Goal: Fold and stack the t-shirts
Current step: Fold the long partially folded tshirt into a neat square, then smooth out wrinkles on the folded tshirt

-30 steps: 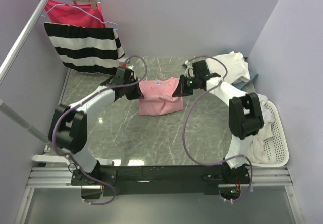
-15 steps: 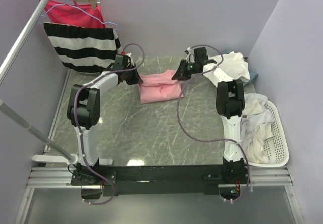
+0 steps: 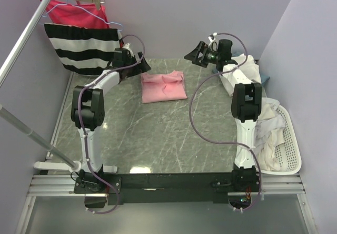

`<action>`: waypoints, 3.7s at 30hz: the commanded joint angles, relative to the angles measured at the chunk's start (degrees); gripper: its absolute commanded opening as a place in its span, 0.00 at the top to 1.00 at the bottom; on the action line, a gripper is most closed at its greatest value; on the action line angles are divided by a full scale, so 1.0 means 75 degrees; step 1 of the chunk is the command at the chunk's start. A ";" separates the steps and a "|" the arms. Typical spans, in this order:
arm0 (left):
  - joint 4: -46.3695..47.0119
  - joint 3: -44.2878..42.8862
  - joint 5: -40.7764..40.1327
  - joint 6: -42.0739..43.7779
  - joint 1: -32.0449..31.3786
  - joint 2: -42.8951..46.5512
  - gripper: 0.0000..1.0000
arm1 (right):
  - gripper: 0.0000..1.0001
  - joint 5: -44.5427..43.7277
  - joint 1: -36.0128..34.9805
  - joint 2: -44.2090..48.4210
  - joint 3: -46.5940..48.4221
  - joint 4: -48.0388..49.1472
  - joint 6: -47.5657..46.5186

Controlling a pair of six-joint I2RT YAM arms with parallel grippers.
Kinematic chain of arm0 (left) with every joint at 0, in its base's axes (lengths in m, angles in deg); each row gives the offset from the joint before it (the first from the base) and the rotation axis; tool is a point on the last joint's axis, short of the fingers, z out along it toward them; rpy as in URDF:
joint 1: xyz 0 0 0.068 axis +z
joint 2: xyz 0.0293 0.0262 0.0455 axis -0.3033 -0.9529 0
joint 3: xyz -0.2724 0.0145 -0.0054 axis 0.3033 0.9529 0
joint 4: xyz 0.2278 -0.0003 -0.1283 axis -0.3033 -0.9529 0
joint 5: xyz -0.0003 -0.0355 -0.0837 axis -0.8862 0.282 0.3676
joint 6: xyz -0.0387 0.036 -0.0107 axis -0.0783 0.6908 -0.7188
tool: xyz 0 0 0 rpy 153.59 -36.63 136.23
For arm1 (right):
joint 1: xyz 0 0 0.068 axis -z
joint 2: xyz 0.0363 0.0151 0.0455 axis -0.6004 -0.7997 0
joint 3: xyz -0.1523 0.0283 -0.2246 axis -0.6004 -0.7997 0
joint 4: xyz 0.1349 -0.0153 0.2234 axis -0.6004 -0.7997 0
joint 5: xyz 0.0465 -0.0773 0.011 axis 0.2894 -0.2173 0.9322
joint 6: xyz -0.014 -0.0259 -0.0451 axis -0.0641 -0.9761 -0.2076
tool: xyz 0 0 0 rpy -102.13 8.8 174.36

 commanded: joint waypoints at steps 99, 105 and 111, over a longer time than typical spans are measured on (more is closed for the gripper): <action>0.0096 0.5680 -0.1570 0.0379 -0.1495 0.4625 0.01 | 0.26 -0.4629 -0.1663 0.6390 -0.7843 -0.1535 -0.2295; 0.1187 0.5503 -0.1137 0.0601 -0.1460 0.4096 0.01 | 0.26 -0.4489 -0.1663 0.5522 -0.7035 -0.1347 -0.2529; 0.1796 0.5444 -0.0727 0.0731 -0.1413 0.3850 0.01 | 0.27 -0.4196 -0.1651 0.4983 -0.6601 -0.1206 -0.2565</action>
